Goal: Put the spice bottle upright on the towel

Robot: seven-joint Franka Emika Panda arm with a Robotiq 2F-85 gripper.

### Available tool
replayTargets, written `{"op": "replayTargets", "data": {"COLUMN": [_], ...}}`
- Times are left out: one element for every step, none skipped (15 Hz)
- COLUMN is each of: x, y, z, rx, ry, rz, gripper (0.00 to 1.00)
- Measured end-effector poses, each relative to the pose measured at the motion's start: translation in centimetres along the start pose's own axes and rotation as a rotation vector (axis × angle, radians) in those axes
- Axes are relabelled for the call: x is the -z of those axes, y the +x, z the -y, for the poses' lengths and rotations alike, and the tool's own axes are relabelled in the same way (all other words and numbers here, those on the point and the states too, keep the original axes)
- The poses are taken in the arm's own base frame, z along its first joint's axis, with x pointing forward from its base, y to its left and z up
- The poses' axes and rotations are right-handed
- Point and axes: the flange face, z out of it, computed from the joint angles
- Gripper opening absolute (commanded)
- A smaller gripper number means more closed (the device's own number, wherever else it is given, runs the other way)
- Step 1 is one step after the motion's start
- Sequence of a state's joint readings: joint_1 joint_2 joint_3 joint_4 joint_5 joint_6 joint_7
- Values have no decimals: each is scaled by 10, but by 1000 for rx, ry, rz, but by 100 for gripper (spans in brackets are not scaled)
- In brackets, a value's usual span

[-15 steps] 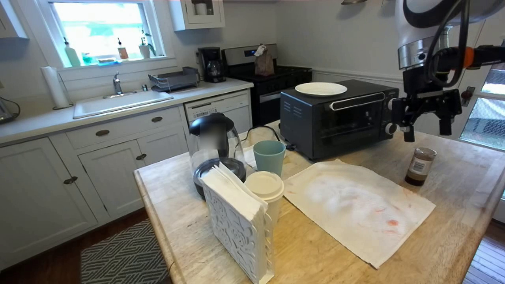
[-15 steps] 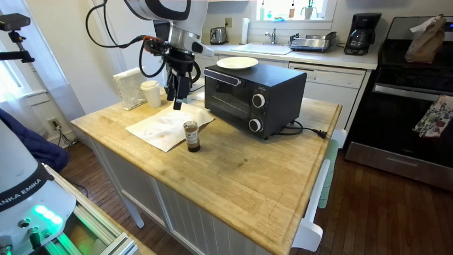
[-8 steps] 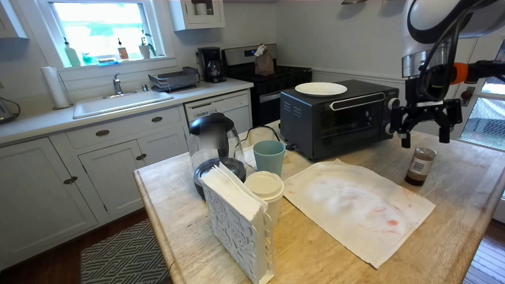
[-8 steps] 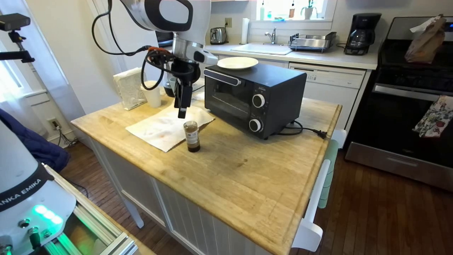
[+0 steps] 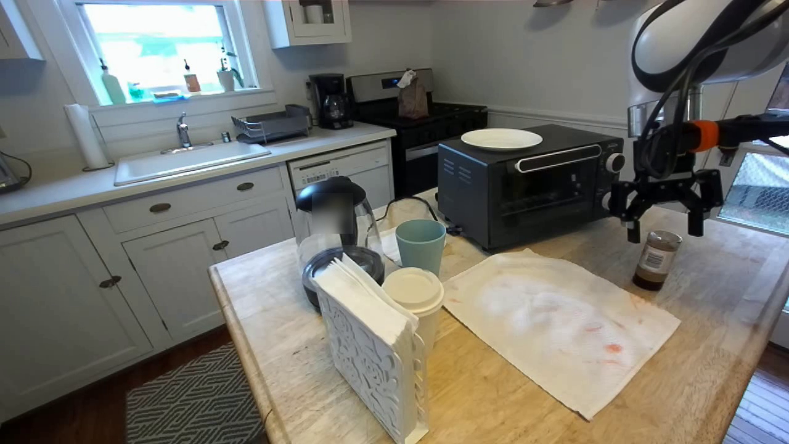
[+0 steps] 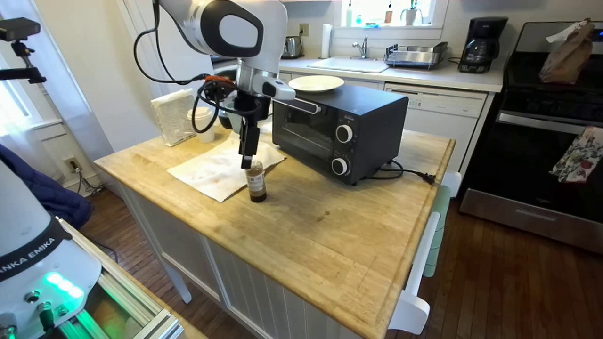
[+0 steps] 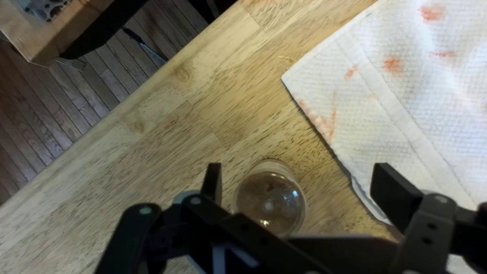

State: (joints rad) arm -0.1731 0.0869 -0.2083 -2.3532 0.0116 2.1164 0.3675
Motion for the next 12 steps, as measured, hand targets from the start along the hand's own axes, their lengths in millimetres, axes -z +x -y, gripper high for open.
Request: {"op": "replayTargets", "data": {"x": [-1, -2, -4, -5, -6, -7, -9, -10, -11, -12, -13, -13], "y": [3, 5, 7, 8, 9, 10, 11, 12, 12, 13, 13, 14], "z": [-2, -3, -4, -3, -3, -3, -2, -1, -1, 0, 0, 0], "rx": [-9, -17, -25, -32, -36, -40, -43, -45, -48, -50, -52, -53], "ry": [4, 7, 8, 10, 10, 10, 10, 11, 11, 11, 11, 11], "rz": [-8, -15, -21, -25, -27, -28, -30, -34, -36, -38, -39, -40], "gripper": [100, 100, 100, 100, 84, 76, 71, 69, 89, 90, 72, 52]}}
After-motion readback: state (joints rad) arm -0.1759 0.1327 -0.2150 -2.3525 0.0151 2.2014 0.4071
